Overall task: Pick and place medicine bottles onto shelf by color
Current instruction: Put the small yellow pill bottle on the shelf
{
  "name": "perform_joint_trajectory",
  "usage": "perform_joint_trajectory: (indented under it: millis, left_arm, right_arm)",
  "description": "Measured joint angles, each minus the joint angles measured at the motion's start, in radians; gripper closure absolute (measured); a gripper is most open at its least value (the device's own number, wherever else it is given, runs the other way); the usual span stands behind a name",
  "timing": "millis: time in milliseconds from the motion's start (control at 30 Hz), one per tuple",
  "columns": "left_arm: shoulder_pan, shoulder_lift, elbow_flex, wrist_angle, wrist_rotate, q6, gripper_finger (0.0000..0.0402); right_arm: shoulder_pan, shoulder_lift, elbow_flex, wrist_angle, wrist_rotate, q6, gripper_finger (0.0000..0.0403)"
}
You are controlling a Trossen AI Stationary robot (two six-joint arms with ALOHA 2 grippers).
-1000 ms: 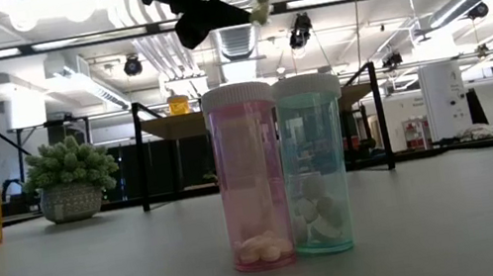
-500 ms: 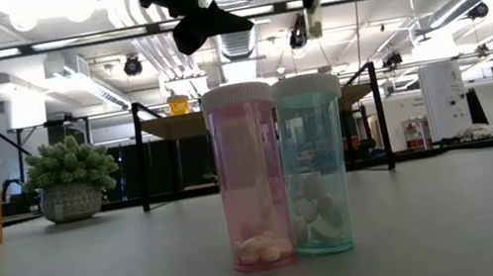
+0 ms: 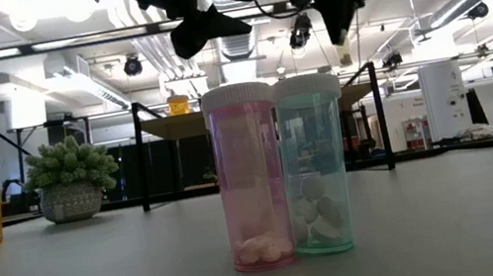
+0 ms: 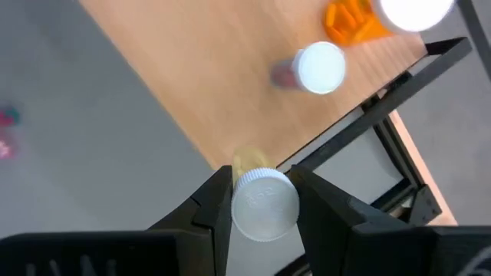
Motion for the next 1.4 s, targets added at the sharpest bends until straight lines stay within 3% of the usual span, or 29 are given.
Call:
perform_joint_trajectory:
  millis: [400,1400]
  left_arm:
    - [0.0,0.0,0.0,-0.001,0.0,0.0,0.0185]
    - [0.0,0.0,-0.013,0.001,0.0,0.0,0.0184]
  right_arm:
    - [-0.015,-0.001,-0.136,0.126,-0.003,-0.02,0.0294]
    - [-0.015,-0.003,-0.171,0.209,-0.003,0.009,0.029]
